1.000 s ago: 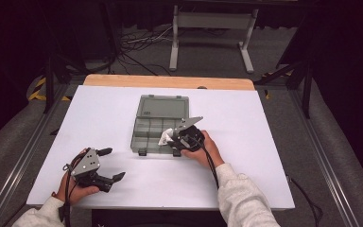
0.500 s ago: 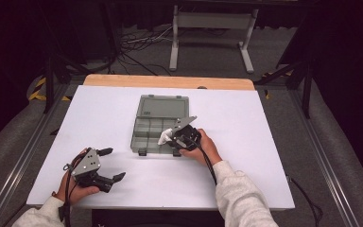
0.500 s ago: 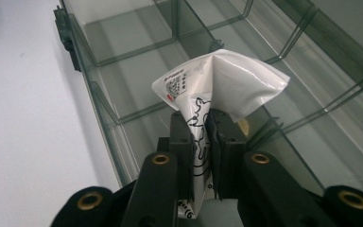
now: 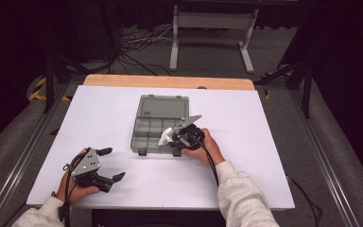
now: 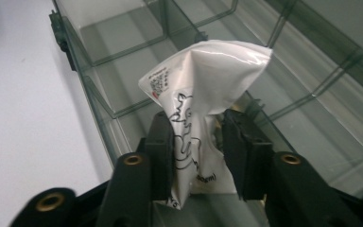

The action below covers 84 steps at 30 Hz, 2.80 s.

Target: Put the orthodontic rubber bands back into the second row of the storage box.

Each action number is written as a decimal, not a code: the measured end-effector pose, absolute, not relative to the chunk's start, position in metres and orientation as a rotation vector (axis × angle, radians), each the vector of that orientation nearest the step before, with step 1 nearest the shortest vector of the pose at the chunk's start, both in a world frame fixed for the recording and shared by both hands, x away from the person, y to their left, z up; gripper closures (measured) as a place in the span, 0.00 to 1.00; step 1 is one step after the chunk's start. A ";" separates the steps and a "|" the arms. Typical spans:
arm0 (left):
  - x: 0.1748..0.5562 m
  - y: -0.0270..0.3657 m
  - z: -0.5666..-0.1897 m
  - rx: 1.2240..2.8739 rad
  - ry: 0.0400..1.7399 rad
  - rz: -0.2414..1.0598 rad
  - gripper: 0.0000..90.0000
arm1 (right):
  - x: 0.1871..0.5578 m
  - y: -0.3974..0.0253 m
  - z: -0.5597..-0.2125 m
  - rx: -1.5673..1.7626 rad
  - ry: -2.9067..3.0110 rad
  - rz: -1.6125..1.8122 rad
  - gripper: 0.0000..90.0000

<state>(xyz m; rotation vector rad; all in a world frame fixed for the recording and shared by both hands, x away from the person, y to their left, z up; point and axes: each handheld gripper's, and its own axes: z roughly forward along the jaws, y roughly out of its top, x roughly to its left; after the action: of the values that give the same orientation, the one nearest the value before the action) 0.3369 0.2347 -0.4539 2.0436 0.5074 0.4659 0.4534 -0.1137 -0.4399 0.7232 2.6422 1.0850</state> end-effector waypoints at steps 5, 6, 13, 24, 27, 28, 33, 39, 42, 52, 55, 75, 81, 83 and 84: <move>0.336 0.235 -0.452 2.040 0.504 0.472 0.06 | 0.450 -0.117 -0.437 0.721 2.622 1.091 0.63; 0.336 0.235 -0.452 2.040 0.503 0.475 0.06 | 0.449 -0.118 -0.436 0.733 2.616 1.100 0.60; 0.336 0.234 -0.452 2.043 0.500 0.471 0.06 | 0.444 -0.125 -0.427 0.703 2.566 1.110 0.46; 0.335 0.235 -0.452 2.034 0.508 0.479 0.06 | 0.438 -0.135 -0.415 0.694 2.492 1.149 0.30; 0.336 0.236 -0.452 2.032 0.506 0.490 0.06 | 0.435 -0.139 -0.412 0.698 2.448 1.148 0.25; 0.336 0.236 -0.451 2.033 0.506 0.489 0.06 | 0.434 -0.141 -0.411 0.698 2.428 1.149 0.24; 0.336 0.236 -0.452 2.030 0.510 0.489 0.06 | 0.430 -0.150 -0.404 0.689 2.355 1.192 0.21; 0.336 0.236 -0.451 2.027 0.511 0.486 0.06 | 0.424 -0.158 -0.398 0.684 2.279 1.198 0.17; 0.336 0.236 -0.451 2.027 0.511 0.488 0.06 | 0.421 -0.162 -0.397 0.674 2.256 1.190 0.17; 0.336 0.236 -0.451 2.023 0.528 0.508 0.06 | 0.410 -0.177 -0.395 0.662 2.182 1.191 0.17; 0.336 0.236 -0.451 2.023 0.529 0.513 0.07 | 0.408 -0.181 -0.396 0.665 2.176 1.180 0.17; 0.336 0.237 -0.450 2.010 0.576 0.561 0.18 | 0.410 -0.189 -0.406 0.715 2.163 1.171 0.18; 0.340 0.240 -0.448 2.017 0.598 0.563 0.44 | 0.412 -0.190 -0.410 0.729 2.178 1.184 0.27; 0.342 0.241 -0.448 2.012 0.606 0.562 0.54 | 0.412 -0.190 -0.410 0.730 2.182 1.181 0.30; 0.344 0.242 -0.447 2.015 0.619 0.580 0.64 | 0.412 -0.190 -0.410 0.729 2.193 1.188 0.34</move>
<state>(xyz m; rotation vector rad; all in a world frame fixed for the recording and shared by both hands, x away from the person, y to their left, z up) 0.3439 0.2422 -0.4466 2.0147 0.6190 0.5796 0.4123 -0.1897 -0.4104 0.7286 2.1928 1.1880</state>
